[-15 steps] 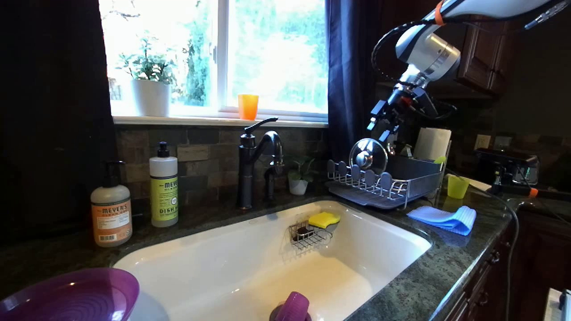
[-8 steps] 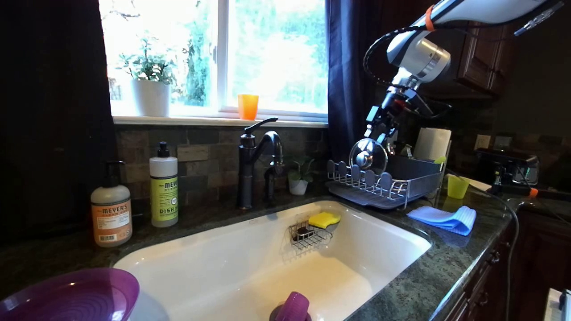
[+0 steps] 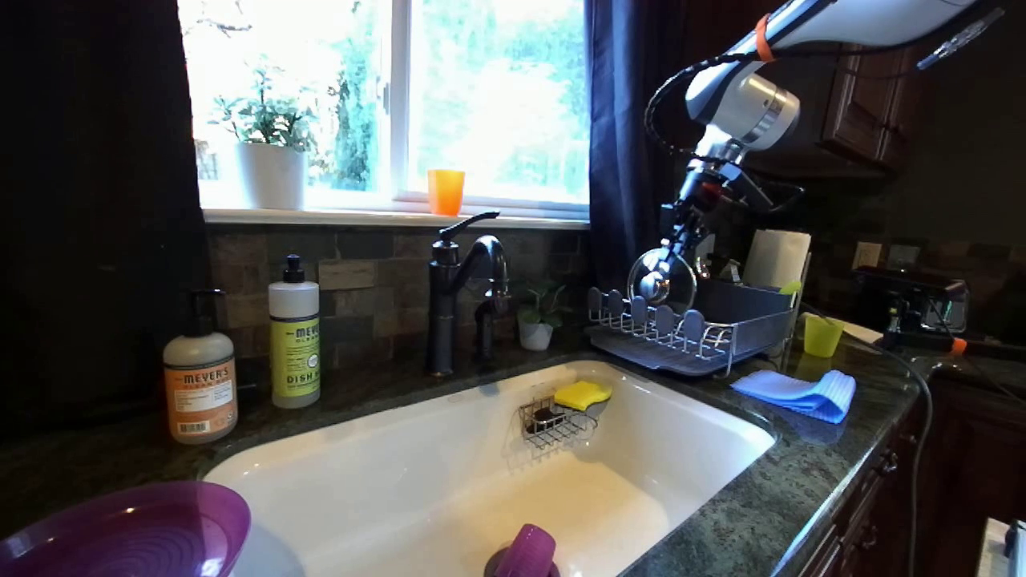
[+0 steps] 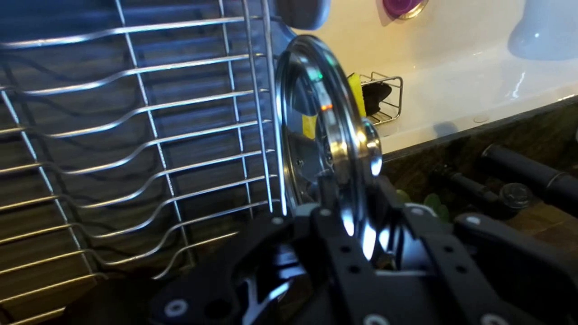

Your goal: Move the pot lid to the right

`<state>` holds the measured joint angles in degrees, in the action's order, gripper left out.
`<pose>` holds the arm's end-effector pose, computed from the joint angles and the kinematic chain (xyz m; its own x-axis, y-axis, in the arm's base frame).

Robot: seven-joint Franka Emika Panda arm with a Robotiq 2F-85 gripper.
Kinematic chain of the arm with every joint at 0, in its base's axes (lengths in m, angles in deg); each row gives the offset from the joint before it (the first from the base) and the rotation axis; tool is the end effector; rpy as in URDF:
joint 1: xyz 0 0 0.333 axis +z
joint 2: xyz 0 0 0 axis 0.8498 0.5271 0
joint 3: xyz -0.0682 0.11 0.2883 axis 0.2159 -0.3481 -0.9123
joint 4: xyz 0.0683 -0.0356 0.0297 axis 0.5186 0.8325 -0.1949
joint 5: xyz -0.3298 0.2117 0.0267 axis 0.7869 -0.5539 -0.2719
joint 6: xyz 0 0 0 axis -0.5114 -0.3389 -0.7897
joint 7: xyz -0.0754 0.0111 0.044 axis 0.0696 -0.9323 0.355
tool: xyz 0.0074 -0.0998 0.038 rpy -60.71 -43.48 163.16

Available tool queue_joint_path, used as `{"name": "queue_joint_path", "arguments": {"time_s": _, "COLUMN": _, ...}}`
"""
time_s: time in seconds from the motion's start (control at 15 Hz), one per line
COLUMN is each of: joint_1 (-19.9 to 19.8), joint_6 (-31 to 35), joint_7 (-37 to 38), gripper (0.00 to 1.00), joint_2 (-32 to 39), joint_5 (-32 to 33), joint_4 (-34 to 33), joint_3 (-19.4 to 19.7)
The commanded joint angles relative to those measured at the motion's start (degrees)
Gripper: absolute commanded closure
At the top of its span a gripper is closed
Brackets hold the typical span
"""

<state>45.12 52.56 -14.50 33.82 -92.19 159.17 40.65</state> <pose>0.5567 -0.2283 0.4296 0.9840 -0.1337 0.1175 -0.0870 -0.9372 -0.3378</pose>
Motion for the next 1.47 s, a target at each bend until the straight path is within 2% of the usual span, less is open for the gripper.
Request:
{"name": "queue_joint_path", "arguments": {"time_s": 0.0, "joint_1": -0.99, "joint_6": -0.86, "joint_7": 1.39, "gripper": 0.99, "joint_2": 0.13, "joint_5": 2.31, "joint_4": -1.09, "joint_3": -0.96}}
{"name": "queue_joint_path", "arguments": {"time_s": 0.07, "joint_1": -0.99, "joint_6": -0.88, "joint_7": 1.35, "gripper": 0.95, "joint_2": 0.11, "joint_5": 2.65, "joint_4": -1.19, "joint_3": -1.06}}
{"name": "queue_joint_path", "arguments": {"time_s": 0.8, "joint_1": -0.92, "joint_6": -0.80, "joint_7": 0.88, "gripper": 0.95, "joint_2": -3.41, "joint_5": 2.29, "joint_4": -2.17, "joint_3": -1.48}}
{"name": "queue_joint_path", "arguments": {"time_s": 1.2, "joint_1": -1.88, "joint_6": -1.98, "joint_7": 0.02, "gripper": 0.95, "joint_2": -7.52, "joint_5": 1.60, "joint_4": -0.44, "joint_3": -0.26}}
{"name": "queue_joint_path", "arguments": {"time_s": 1.4, "joint_1": -3.76, "joint_6": -9.41, "joint_7": -4.73, "gripper": 0.95, "joint_2": -9.14, "joint_5": 1.55, "joint_4": -0.65, "joint_3": 1.58}}
